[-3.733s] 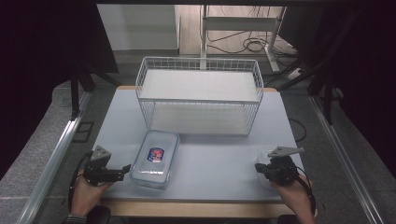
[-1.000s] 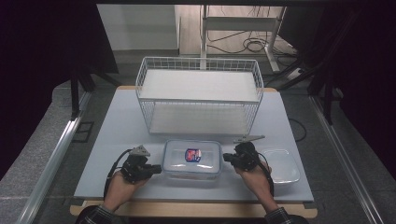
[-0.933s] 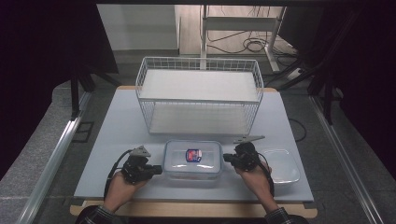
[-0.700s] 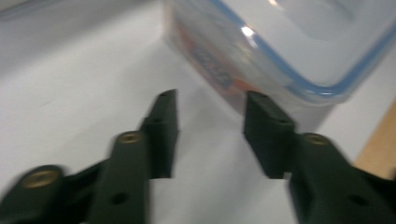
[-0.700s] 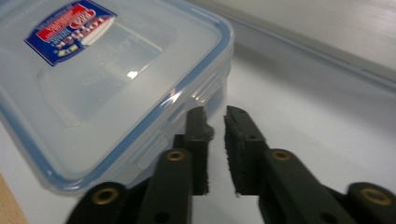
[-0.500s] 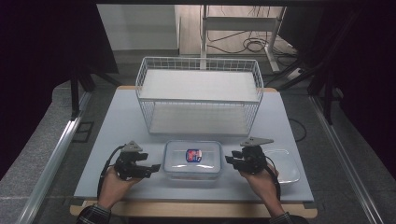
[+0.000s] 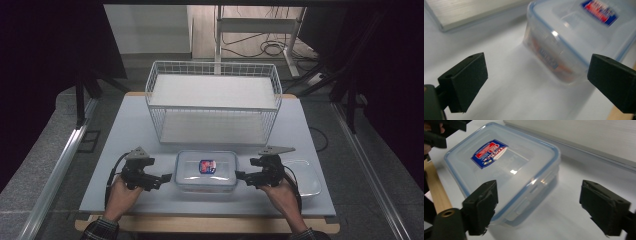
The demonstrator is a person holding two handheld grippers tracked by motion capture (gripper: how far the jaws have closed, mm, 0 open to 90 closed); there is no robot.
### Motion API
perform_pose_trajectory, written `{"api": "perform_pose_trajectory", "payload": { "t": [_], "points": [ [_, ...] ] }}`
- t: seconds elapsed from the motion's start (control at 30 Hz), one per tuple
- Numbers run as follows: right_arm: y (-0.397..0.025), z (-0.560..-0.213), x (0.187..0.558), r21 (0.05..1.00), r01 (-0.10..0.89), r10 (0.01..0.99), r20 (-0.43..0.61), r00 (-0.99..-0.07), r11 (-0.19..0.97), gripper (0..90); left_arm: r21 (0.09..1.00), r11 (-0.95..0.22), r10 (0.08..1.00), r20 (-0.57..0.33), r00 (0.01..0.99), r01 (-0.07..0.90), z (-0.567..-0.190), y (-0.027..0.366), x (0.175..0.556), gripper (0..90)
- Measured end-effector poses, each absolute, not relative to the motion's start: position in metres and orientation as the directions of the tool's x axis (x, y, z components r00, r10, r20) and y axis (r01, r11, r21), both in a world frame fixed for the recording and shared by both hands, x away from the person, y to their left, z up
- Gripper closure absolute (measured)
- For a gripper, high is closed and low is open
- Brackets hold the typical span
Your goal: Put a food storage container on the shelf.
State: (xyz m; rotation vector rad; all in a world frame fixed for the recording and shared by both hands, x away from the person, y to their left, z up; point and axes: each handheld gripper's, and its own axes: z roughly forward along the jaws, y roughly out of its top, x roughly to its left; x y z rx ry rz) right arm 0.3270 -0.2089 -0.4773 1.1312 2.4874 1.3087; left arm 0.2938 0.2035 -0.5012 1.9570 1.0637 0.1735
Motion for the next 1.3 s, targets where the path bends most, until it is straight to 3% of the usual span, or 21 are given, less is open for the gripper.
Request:
{"api": "perform_pose_trajectory", "payload": {
  "t": [0.33,0.5,0.63,0.8,0.9,0.97,1.0,1.03,1.1,1.3],
  "points": [
    [-0.192,-0.483,0.331,0.720,0.584,0.621,0.272,-0.735,0.375,4.4,0.716,-0.301,0.672,-0.310,0.673,0.630,-0.500,0.174,0.313,2.4],
    [-0.184,-0.490,0.338,0.677,0.626,0.613,0.318,-0.723,0.387,4.1,0.700,-0.308,0.635,-0.353,0.687,0.645,-0.508,0.167,0.321,2.9],
    [-0.179,-0.502,0.350,0.602,0.713,0.572,0.462,-0.678,0.359,4.5,0.663,-0.297,0.551,-0.468,0.691,0.687,-0.519,0.166,0.329,1.4],
    [-0.180,-0.507,0.353,0.562,0.757,0.564,0.524,-0.638,0.334,5.7,0.625,-0.288,0.509,-0.541,0.669,0.725,-0.526,0.164,0.331,0.3],
    [-0.185,-0.504,0.352,0.532,0.787,0.570,0.557,-0.604,0.313,14.0,0.623,-0.297,0.545,-0.513,0.664,0.724,-0.517,0.165,0.323,7.3],
    [-0.189,-0.501,0.349,0.524,0.796,0.568,0.572,-0.592,0.302,21.0,0.610,-0.271,0.540,-0.544,0.642,0.745,-0.518,0.170,0.318,12.2],
    [-0.190,-0.501,0.348,0.516,0.803,0.566,0.582,-0.584,0.297,23.1,0.605,-0.248,0.538,-0.563,0.627,0.756,-0.519,0.173,0.316,16.0],
    [-0.194,-0.500,0.346,0.513,0.814,0.562,0.602,-0.568,0.273,30.1,0.602,-0.224,0.526,-0.587,0.615,0.766,-0.520,0.178,0.313,26.1],
    [-0.200,-0.498,0.344,0.521,0.816,0.549,0.618,-0.563,0.250,37.8,0.613,-0.206,0.510,-0.598,0.618,0.763,-0.520,0.184,0.306,33.7],
    [-0.205,-0.491,0.333,0.542,0.808,0.550,0.613,-0.567,0.229,47.3,0.624,-0.136,0.498,-0.628,0.598,0.769,-0.518,0.193,0.295,48.4]
  ]
}}
